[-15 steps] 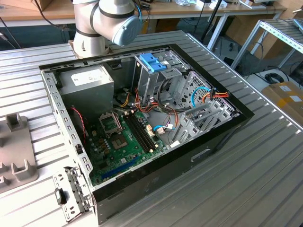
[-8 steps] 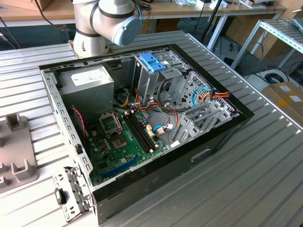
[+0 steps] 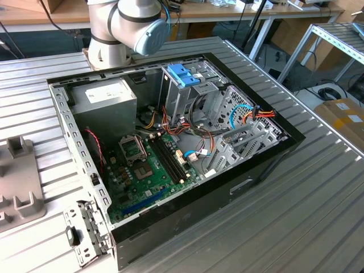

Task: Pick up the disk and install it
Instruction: 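Pick up the disk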

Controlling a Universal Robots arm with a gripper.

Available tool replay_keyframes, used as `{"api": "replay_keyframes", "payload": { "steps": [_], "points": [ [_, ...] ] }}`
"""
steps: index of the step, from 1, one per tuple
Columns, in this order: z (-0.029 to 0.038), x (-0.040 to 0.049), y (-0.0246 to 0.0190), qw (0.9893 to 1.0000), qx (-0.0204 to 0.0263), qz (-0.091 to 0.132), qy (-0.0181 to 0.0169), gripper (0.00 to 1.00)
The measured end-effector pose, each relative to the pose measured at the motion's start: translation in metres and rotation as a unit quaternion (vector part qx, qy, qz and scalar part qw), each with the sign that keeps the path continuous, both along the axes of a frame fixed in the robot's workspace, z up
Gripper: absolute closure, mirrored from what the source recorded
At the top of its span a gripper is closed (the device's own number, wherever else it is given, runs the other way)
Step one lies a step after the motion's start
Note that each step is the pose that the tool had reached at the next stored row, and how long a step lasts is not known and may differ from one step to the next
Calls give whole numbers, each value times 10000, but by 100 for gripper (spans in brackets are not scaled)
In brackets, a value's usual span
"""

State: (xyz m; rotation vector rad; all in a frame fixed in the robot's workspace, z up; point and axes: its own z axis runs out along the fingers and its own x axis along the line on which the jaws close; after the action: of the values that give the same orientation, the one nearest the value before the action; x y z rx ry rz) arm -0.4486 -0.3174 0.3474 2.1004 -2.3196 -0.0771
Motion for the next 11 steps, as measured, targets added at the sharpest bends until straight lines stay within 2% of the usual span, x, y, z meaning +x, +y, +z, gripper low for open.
{"api": "replay_keyframes", "payload": {
  "steps": [6,11],
  "points": [
    [-49,-21,7,9999,0,113,1,44],
    [-87,-54,25,9999,-1,124,1,44]
  ]
}}
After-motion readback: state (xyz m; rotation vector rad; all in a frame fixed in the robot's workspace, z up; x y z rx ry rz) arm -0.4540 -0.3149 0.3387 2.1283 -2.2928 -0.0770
